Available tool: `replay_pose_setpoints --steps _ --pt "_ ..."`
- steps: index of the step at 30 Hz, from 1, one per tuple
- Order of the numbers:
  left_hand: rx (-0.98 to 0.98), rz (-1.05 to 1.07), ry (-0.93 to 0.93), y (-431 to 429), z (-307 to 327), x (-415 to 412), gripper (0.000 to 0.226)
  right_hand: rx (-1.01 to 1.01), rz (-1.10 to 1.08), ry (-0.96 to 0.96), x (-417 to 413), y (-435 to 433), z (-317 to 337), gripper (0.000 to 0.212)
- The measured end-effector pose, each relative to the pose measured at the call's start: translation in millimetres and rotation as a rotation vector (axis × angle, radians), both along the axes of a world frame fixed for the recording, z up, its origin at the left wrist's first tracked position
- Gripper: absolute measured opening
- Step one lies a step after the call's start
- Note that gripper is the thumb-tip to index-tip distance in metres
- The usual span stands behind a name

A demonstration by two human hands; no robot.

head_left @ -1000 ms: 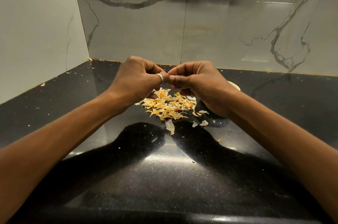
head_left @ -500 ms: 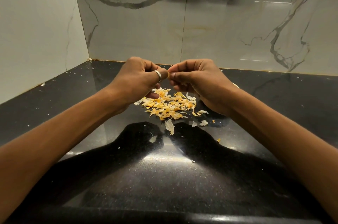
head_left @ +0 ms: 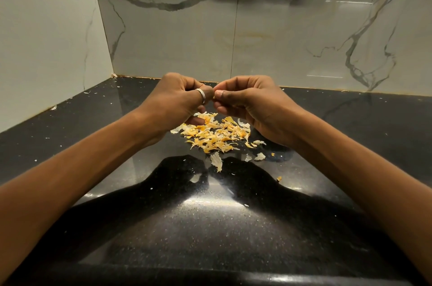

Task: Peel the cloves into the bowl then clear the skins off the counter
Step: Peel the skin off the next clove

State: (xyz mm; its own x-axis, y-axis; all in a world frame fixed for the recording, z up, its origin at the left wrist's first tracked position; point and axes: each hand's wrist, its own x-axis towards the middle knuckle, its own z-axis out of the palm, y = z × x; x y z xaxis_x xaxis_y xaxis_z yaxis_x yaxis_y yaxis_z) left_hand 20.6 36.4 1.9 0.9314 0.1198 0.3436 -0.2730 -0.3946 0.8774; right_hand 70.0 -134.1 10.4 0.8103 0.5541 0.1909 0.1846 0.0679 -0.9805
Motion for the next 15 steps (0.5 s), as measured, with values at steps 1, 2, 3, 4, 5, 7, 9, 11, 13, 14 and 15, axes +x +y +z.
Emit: replay_pose_setpoints --steps 1,2,3,4,5,7,9,11,13,14,15 --pt "-0.019 -0.001 0.007 -0.4 0.3 0.1 0.019 0.006 0.004 0.006 -0.3 -0.2 0.2 0.011" --pt "-0.042 -0.002 0.013 -0.7 0.5 0.1 0.019 0.011 0.008 0.012 -0.6 -0.2 0.2 0.011" --pt "-0.063 -0.005 0.020 -1.0 0.8 0.2 0.019 0.017 0.011 0.019 -0.7 -0.3 0.3 0.012" --pt "-0.078 -0.006 0.025 -1.2 0.9 0.3 0.019 0.023 0.013 0.024 -0.6 -0.2 0.3 0.012" --pt "-0.087 -0.005 0.030 -1.2 1.2 0.3 0.019 0.028 0.013 0.030 -0.7 -0.2 0.3 0.012" --pt "-0.098 -0.008 0.039 -1.1 1.6 0.0 0.020 0.040 0.004 0.032 -0.3 0.5 0.1 0.012" --pt "-0.111 -0.019 0.050 -0.6 2.1 -0.3 0.020 0.058 -0.009 0.029 0.9 0.8 -0.1 0.011" --pt "-0.114 -0.026 0.067 -0.2 2.3 -0.5 0.019 0.067 -0.025 0.021 1.8 0.1 0.2 0.011" --pt "-0.112 -0.029 0.086 -0.1 2.2 -0.4 0.017 0.069 -0.045 0.007 3.0 -0.8 0.1 0.010" --pt "-0.112 -0.031 0.092 -0.1 2.2 -0.3 0.017 0.068 -0.054 -0.003 3.5 -1.1 -0.1 0.009" --pt "-0.115 -0.032 0.095 -0.5 2.3 -0.3 0.016 0.064 -0.062 -0.015 4.0 -1.3 -0.4 0.009"
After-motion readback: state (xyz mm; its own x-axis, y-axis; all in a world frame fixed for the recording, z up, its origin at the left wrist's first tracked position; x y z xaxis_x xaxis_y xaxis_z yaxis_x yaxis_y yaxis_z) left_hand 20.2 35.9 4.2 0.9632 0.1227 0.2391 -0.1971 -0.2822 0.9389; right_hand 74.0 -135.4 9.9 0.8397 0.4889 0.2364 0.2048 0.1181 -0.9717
